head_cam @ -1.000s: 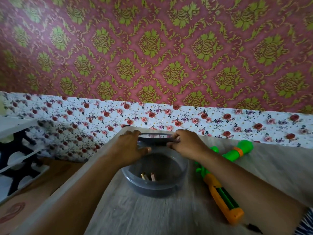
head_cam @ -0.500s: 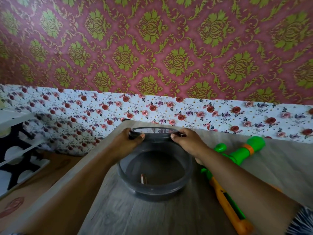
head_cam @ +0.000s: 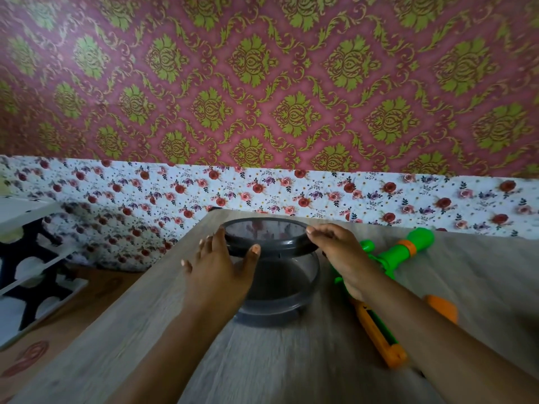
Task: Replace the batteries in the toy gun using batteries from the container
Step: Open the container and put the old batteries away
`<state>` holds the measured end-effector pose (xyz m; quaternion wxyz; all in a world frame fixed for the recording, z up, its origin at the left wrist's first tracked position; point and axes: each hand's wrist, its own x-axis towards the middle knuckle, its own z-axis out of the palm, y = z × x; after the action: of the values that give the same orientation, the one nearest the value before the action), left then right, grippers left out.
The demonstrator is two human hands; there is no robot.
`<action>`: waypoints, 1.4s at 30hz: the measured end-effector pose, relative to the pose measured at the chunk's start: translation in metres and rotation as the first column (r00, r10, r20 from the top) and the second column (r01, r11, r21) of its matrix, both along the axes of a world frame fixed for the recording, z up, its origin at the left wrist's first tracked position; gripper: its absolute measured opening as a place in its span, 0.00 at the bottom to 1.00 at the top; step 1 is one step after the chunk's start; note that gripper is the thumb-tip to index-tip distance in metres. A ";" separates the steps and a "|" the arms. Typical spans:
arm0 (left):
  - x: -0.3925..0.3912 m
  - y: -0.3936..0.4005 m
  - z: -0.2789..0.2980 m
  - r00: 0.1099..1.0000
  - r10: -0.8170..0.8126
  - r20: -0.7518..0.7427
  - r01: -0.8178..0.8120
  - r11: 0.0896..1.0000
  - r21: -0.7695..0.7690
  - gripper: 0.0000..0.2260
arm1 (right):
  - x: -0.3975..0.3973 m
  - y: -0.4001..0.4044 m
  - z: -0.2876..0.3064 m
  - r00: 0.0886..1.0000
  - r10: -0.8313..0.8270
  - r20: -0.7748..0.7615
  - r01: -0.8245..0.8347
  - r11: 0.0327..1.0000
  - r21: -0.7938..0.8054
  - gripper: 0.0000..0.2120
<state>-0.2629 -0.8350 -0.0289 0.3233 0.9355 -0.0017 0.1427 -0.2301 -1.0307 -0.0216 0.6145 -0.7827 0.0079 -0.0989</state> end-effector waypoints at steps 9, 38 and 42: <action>-0.051 -0.004 -0.010 0.994 0.088 -0.066 -0.076 0.984 0.162 0.41 | -0.026 0.008 -0.012 0.998 -0.047 0.033 0.046 0.999 0.028 0.13; 0.003 0.003 -0.044 0.968 0.154 -0.197 -0.244 0.404 -0.882 0.25 | 0.001 0.036 -0.039 0.949 -0.230 -0.214 0.301 0.858 0.416 0.28; 0.004 0.004 -0.044 0.981 0.124 -0.148 -0.183 0.352 -0.918 0.22 | 0.002 0.038 -0.042 0.945 -0.261 -0.198 0.326 0.809 0.489 0.24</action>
<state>-0.2589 -0.8309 -0.0725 0.7778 0.5909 0.1747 0.1241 -0.2278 -0.9925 -0.0633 0.7770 -0.5831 0.1921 -0.1392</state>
